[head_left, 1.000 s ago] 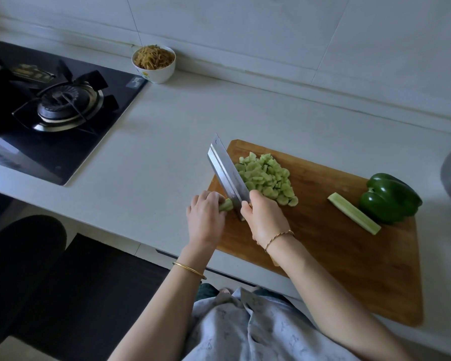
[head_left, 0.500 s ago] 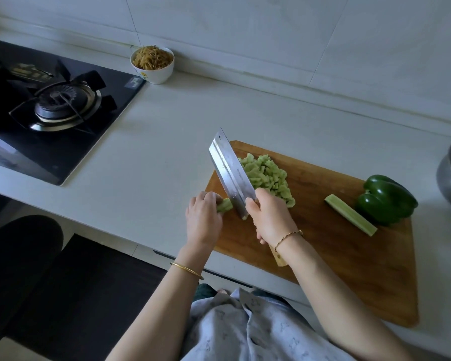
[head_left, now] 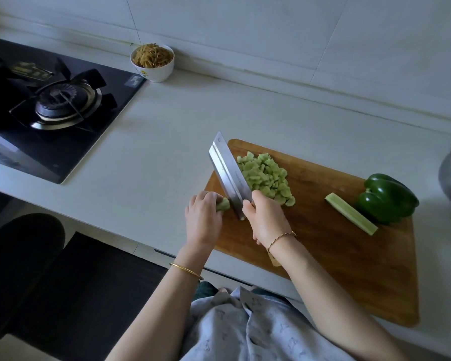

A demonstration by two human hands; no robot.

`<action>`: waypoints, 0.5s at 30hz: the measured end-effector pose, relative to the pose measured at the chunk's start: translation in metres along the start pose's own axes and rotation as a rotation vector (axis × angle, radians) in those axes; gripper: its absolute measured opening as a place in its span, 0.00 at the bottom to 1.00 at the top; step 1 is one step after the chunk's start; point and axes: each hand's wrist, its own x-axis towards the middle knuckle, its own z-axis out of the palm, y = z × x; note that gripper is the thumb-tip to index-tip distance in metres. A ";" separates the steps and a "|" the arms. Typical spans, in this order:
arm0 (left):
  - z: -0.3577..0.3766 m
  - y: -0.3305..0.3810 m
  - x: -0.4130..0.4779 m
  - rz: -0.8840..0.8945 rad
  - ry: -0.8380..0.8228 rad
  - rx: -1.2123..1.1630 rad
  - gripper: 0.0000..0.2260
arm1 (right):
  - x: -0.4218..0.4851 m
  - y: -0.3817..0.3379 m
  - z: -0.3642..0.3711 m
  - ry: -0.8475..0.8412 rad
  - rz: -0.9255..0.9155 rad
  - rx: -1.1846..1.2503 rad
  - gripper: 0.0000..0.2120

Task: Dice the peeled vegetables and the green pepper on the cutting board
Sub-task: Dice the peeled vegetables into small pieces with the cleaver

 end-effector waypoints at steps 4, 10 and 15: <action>0.003 0.002 0.000 0.002 0.021 -0.019 0.07 | -0.002 0.003 -0.006 0.017 0.005 0.067 0.17; 0.002 0.001 0.001 -0.007 0.022 -0.003 0.11 | -0.006 -0.002 -0.010 -0.001 -0.009 0.083 0.15; 0.002 -0.001 0.000 -0.029 0.023 0.021 0.09 | -0.007 -0.004 -0.008 -0.037 -0.009 0.056 0.14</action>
